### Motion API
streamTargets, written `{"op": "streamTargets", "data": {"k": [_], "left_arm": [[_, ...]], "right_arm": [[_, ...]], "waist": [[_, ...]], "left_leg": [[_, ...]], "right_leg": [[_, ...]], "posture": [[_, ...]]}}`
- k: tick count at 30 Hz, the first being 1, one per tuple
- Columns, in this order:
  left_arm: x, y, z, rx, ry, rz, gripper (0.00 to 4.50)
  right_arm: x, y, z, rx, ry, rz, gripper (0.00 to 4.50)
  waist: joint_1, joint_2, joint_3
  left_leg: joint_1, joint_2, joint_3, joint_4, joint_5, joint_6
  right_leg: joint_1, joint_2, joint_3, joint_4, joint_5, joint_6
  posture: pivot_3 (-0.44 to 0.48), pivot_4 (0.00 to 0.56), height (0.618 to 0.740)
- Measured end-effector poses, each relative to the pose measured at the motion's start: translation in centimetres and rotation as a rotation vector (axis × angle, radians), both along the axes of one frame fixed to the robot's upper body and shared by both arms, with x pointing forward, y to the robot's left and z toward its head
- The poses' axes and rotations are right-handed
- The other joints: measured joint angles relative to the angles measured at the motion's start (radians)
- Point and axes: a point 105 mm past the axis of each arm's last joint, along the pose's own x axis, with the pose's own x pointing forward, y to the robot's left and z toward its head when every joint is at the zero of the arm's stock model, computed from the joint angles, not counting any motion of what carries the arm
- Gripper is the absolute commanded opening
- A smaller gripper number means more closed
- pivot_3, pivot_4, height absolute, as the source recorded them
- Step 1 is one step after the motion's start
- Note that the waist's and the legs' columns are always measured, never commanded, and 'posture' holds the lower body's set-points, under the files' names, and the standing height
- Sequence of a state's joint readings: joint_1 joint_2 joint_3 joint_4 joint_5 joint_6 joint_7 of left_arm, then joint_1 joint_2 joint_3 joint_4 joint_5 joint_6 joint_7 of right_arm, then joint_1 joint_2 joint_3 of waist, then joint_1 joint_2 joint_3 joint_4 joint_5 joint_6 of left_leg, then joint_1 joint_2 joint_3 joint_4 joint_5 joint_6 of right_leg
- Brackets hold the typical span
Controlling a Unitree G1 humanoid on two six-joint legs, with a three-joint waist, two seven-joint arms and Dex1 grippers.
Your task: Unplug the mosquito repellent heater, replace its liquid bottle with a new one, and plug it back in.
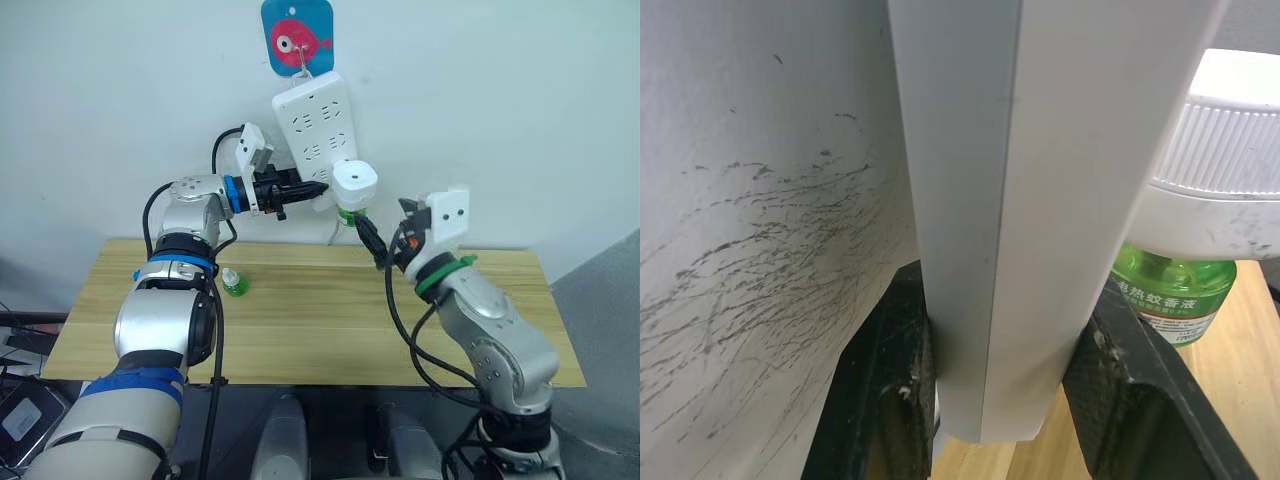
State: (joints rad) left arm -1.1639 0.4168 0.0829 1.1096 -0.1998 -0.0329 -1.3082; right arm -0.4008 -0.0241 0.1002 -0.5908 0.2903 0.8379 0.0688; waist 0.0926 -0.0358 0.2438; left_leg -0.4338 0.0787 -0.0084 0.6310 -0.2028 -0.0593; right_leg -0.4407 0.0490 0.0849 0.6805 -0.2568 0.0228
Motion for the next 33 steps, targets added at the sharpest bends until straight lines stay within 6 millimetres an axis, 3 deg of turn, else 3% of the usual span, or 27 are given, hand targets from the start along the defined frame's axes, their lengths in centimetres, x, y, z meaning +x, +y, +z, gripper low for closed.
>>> {"op": "streamTargets", "data": {"k": [15,19,21,29,33], "left_arm": [[-0.1,0.0,0.2,0.005,-0.007,-0.01,1.3],[-0.1,0.0,0.2,0.005,-0.008,-0.01,1.3],[-0.1,0.0,0.2,0.006,-0.006,-0.01,1.3],[0.0,-0.5,0.2,0.0,0.0,-0.014,1.3],[0.0,-0.5,0.2,0.004,-0.008,-0.007,1.3]], "right_arm": [[2.5,2.2,1.6,-0.025,-0.052,0.02,4.5],[2.8,2.4,1.4,-0.044,-0.07,0.023,3.63],[2.8,2.6,1.5,-0.05,-0.08,0.026,2.96],[2.5,2.1,1.4,-0.125,-0.117,0.016,2.96],[1.0,1.0,0.8,-0.162,-0.139,0.018,2.96]], "waist": [[-0.002,0.002,0.004],[-0.002,0.002,0.004],[-0.002,0.002,0.004],[0.003,0.002,0.004],[0.007,0.002,0.003]], "left_leg": [[-0.002,0.0,-0.015,-0.001,0.0,0.0],[-0.003,0.0,-0.016,-0.001,0.0,0.0],[-0.003,0.0,-0.016,-0.001,0.0,0.0],[-0.003,0.0,-0.016,-0.001,0.001,0.0],[-0.004,-0.001,-0.016,-0.001,0.001,0.0]], "right_leg": [[0.003,0.0,-0.016,0.001,-0.003,-0.005],[0.003,0.0,-0.016,0.001,-0.003,-0.005],[0.003,0.0,-0.017,0.001,-0.003,-0.005],[0.004,-0.001,-0.018,0.001,-0.003,-0.005],[0.004,-0.001,-0.017,0.0,-0.003,-0.005]], "posture": [[0.224,0.264,0.74],[0.226,0.259,0.74],[0.228,0.257,0.74],[0.221,0.245,0.74],[0.217,0.236,0.74]]}}
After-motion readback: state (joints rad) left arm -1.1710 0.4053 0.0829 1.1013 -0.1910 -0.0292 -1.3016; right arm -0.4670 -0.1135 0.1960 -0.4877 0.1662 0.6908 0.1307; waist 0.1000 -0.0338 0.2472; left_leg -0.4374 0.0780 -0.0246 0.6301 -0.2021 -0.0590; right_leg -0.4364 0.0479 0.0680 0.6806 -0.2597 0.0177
